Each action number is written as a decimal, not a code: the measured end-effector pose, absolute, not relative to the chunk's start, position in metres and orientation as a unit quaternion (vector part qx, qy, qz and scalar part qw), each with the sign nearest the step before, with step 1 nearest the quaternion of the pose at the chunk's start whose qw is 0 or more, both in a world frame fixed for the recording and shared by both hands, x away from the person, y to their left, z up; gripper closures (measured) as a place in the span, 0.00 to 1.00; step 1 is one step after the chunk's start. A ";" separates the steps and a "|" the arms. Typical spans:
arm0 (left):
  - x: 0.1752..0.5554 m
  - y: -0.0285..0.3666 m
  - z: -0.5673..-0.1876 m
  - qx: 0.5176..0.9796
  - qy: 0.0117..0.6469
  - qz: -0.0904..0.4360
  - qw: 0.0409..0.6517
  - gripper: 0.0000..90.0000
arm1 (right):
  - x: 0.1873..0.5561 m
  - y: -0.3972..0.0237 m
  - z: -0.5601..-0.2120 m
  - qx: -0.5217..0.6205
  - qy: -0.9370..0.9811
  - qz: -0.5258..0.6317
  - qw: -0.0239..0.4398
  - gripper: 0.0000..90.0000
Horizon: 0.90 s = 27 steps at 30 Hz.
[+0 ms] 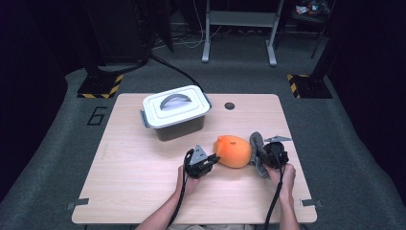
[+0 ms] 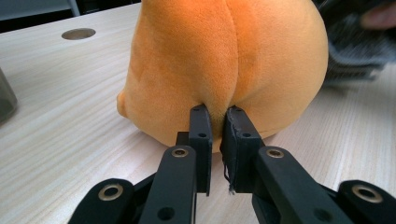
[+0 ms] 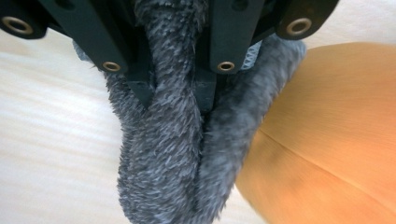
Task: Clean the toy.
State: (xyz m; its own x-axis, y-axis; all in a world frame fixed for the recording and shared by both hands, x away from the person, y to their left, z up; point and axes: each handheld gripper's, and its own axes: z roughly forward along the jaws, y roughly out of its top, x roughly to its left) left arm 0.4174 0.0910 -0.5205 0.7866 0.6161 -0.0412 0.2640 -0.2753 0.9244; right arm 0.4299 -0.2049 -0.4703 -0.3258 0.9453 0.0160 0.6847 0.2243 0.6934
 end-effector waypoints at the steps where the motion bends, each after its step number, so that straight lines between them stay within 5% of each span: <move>1: 0.418 0.091 -0.520 0.782 0.281 0.165 0.532 0.91 | 0.427 -0.205 -0.464 0.539 0.751 0.314 0.216 0.84; 13: 0.418 0.091 -0.520 0.781 0.277 0.167 0.534 0.91 | 0.397 -0.171 -0.391 0.446 0.767 0.392 0.244 0.84; 27: 0.417 0.091 -0.521 0.780 0.278 0.167 0.535 0.91 | 0.412 -0.118 -0.409 0.408 0.806 0.352 0.244 0.84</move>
